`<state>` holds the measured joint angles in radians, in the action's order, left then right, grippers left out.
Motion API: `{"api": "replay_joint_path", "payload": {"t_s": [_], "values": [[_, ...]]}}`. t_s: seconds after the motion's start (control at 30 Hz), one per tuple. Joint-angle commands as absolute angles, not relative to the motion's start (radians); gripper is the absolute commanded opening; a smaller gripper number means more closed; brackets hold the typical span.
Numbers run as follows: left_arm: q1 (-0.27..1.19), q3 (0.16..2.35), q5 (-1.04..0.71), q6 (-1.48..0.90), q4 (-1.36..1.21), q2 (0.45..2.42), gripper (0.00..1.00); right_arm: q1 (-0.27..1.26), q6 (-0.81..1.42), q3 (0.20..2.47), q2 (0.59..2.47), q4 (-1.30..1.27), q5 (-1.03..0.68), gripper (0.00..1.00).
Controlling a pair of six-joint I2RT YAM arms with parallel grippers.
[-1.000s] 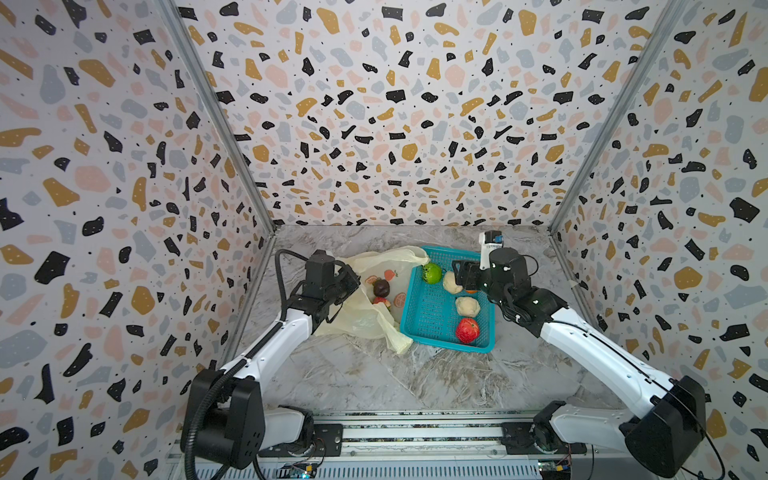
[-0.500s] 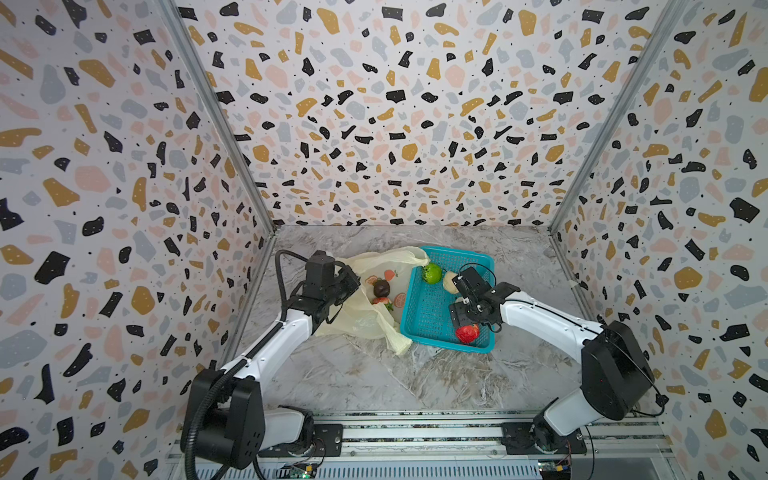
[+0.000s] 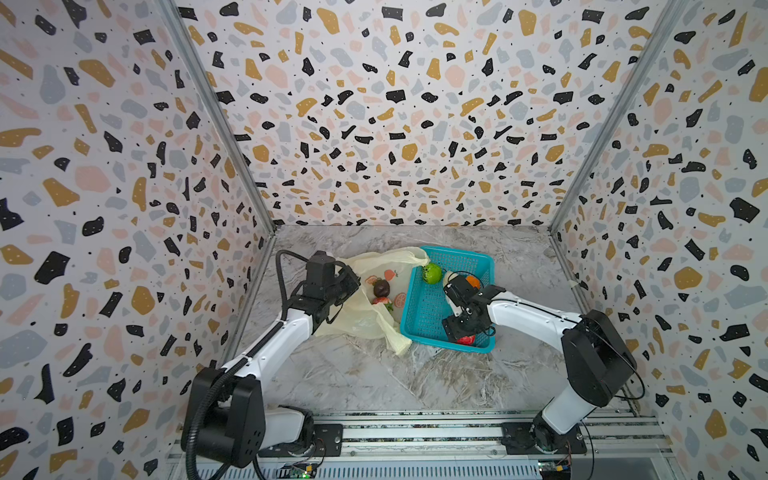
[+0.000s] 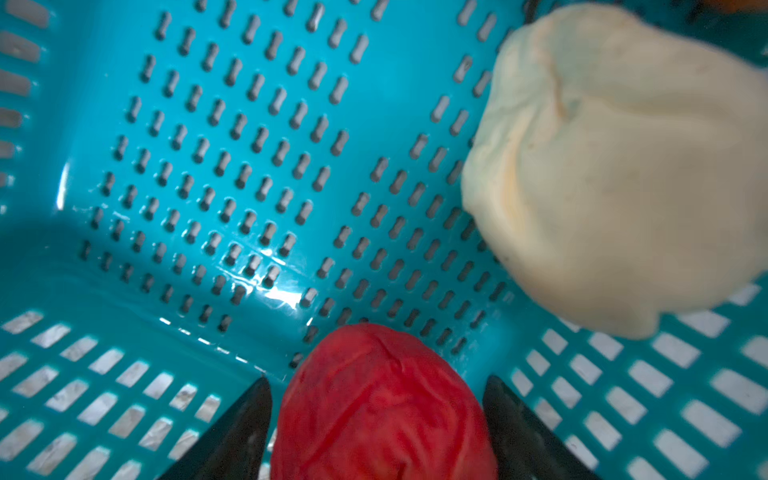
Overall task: Place the fruits into the plastic bag
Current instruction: 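Lift the red apple over the basket rim and drop it into the bag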
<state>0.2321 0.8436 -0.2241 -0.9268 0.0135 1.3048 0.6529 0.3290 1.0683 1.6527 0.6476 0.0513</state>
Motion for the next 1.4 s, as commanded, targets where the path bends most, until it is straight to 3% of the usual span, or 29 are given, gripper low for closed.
{"api": "replay_joint_path", "payload": {"t_s": [0.0, 0.23, 0.53, 0.77, 0.83, 0.93, 1.07, 1.2, 1.37], "values": [[0.238, 0.836, -0.22, -0.908, -0.015, 1.307, 0.0, 0.655, 0.338, 1.056, 1.649, 0.645, -0.004, 0.74], [0.238, 0.834, -0.218, -0.905, -0.014, 1.303, 0.0, 0.655, 0.358, 1.054, 1.577, 0.581, -0.037, 0.51], [0.237, 0.835, -0.236, -0.895, -0.029, 1.308, 0.0, 0.754, 0.362, 1.215, 1.505, 0.49, -0.073, 0.5], [0.238, 0.841, -0.255, -0.893, -0.031, 1.301, 0.0, 0.802, 0.421, 1.446, 1.686, 0.374, -0.147, 0.5], [0.238, 0.842, -0.256, -0.894, -0.032, 1.299, 0.0, 0.802, 0.426, 1.569, 1.793, 0.358, -0.152, 0.52], [0.237, 0.851, -0.247, -0.891, -0.022, 1.298, 0.0, 0.801, 0.413, 1.787, 1.953, 0.403, -0.18, 0.7], [0.238, 0.863, -0.236, -0.891, -0.011, 1.293, 0.0, 0.802, 0.392, 2.009, 2.055, 0.506, -0.155, 0.84], [0.237, 0.864, -0.219, -0.859, -0.001, 1.292, 0.0, 0.801, 0.362, 1.954, 1.972, 0.462, -0.132, 0.87], [0.237, 0.859, -0.221, -0.864, -0.007, 1.295, 0.0, 0.776, 0.34, 1.692, 1.752, 0.346, -0.083, 0.86]]}}
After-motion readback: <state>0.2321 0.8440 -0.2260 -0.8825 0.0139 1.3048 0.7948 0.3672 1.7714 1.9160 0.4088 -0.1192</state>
